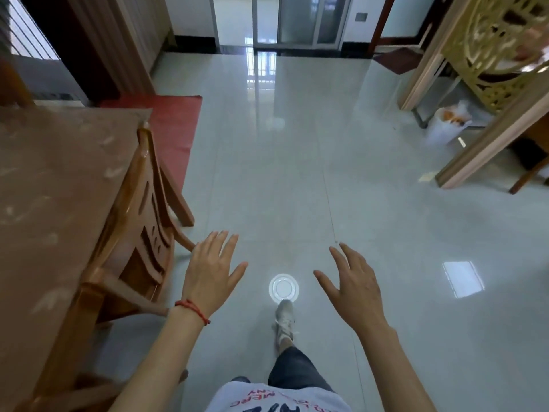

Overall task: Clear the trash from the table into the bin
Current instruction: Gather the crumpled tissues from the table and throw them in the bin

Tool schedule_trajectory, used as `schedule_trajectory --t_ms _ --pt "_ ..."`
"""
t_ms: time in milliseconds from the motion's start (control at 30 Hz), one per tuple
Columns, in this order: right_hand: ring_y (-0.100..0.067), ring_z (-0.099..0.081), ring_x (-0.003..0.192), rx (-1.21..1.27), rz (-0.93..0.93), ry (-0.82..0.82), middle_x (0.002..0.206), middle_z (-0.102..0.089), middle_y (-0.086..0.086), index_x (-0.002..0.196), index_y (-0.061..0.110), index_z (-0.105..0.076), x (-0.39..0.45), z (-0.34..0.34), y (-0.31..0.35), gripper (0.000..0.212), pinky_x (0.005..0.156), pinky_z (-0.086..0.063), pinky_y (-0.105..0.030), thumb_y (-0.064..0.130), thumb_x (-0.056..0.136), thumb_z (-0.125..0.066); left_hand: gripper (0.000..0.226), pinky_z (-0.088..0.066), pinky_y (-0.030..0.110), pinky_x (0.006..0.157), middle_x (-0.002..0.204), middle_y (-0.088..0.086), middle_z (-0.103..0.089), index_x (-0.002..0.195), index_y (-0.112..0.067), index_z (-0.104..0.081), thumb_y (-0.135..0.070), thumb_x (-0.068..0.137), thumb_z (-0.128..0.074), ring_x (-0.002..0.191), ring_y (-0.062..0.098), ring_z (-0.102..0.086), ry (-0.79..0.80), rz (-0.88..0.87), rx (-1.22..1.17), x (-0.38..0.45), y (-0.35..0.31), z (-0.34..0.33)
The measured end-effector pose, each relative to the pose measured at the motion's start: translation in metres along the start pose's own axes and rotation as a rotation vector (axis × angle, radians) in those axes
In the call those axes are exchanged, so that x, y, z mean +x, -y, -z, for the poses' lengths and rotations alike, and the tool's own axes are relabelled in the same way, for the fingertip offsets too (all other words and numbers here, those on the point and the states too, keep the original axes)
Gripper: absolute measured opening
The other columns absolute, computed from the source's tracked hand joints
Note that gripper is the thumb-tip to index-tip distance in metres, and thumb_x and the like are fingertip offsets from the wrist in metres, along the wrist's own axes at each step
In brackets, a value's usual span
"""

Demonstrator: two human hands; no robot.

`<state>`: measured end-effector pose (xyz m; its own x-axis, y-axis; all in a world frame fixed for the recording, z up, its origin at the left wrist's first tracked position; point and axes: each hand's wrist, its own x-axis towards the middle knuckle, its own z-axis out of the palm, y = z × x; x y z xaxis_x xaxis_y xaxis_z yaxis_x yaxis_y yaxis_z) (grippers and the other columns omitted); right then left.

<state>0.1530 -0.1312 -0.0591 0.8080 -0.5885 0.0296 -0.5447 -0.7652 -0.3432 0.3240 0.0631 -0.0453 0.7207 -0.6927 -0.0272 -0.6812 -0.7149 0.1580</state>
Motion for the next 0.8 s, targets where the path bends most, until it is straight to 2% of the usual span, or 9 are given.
schedule_trajectory --t_ms 167,300,433,567,700,800 --pt "-0.032 -0.051 0.122 0.001 0.051 0.014 0.133 -0.053 -0.015 0.126 0.010 -0.054 0.113 0.011 -0.017 0.067 0.097 -0.042 -0.046 0.058 0.083 -0.034 0.060 -0.049 0.049 0.089 0.115 0.017 -0.064 0.118 -0.004 -0.058 -0.047 0.082 -0.035 0.110 0.036 -0.060 -0.006 0.039 -0.018 0.101 -0.008 0.006" --pt "-0.034 -0.051 0.121 -0.001 0.088 0.019 0.133 -0.053 -0.016 0.125 0.009 -0.054 0.202 0.023 -0.026 0.064 0.096 -0.042 -0.046 0.056 0.084 -0.039 0.060 -0.049 0.050 0.089 0.114 0.020 -0.064 0.116 -0.003 -0.059 -0.048 0.085 -0.033 0.108 0.038 -0.060 -0.019 0.066 -0.049 0.177 -0.009 0.014" --pt "-0.033 -0.050 0.122 0.002 0.101 0.020 0.133 -0.053 -0.015 0.125 0.009 -0.054 0.272 0.025 -0.028 0.066 0.097 -0.042 -0.046 0.058 0.084 -0.037 0.074 -0.048 0.050 0.089 0.116 0.019 -0.064 0.118 -0.003 -0.057 -0.054 0.092 -0.011 0.109 0.037 -0.060 -0.003 0.096 -0.056 0.242 -0.002 0.016" --pt "-0.032 -0.050 0.123 0.005 0.117 0.047 0.134 -0.052 -0.014 0.126 0.011 -0.053 0.347 0.017 -0.024 0.068 0.097 -0.042 -0.046 0.059 0.083 -0.033 0.067 -0.049 0.050 0.088 0.117 0.019 -0.063 0.118 -0.004 -0.058 -0.052 0.090 -0.022 0.110 0.037 -0.060 0.009 0.120 -0.072 0.314 0.012 0.011" --pt "-0.032 -0.048 0.124 0.018 0.130 0.044 0.136 -0.050 -0.015 0.127 0.010 -0.052 0.432 0.006 -0.013 0.065 0.099 -0.040 -0.046 0.057 0.085 -0.040 0.077 -0.048 0.049 0.089 0.118 0.019 -0.063 0.118 -0.004 -0.057 -0.056 0.092 -0.007 0.110 0.036 -0.059 -0.011 0.114 -0.082 0.396 0.035 0.013" --pt "-0.031 -0.046 0.126 0.017 0.143 0.055 0.138 -0.049 -0.013 0.128 0.011 -0.051 0.497 0.001 0.000 0.069 0.100 -0.038 -0.045 0.060 0.084 -0.031 0.078 -0.048 0.050 0.089 0.119 0.019 -0.062 0.118 -0.004 -0.057 -0.056 0.092 -0.006 0.111 0.036 -0.059 -0.012 0.122 -0.089 0.458 0.056 0.020"
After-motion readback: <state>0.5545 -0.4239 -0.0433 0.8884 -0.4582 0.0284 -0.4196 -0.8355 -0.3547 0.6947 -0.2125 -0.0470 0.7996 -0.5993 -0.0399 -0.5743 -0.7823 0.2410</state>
